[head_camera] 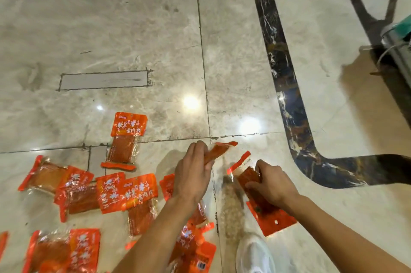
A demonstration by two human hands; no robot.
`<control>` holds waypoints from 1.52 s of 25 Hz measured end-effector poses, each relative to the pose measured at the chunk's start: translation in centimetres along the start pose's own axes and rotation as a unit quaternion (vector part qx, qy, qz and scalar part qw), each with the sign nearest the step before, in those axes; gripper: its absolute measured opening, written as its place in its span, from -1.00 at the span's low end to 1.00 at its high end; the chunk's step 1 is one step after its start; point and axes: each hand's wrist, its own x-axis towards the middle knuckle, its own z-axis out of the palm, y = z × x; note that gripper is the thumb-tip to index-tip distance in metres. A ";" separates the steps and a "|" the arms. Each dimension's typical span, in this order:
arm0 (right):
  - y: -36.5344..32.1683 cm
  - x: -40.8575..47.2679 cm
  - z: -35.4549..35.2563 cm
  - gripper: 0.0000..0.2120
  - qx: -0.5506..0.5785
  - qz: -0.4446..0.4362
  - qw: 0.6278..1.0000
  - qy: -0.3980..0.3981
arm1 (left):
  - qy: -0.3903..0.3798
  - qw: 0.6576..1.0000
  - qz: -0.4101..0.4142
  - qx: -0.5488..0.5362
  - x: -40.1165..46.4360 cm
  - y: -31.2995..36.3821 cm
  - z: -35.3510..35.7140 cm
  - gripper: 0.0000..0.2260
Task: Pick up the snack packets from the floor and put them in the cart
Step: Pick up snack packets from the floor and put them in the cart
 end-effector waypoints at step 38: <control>18.5 -124.5 -31.8 -0.56 0.637 0.189 0.516 0.541 | -0.415 0.851 0.260 -0.188 -74.0 86.8 -32.0 -0.55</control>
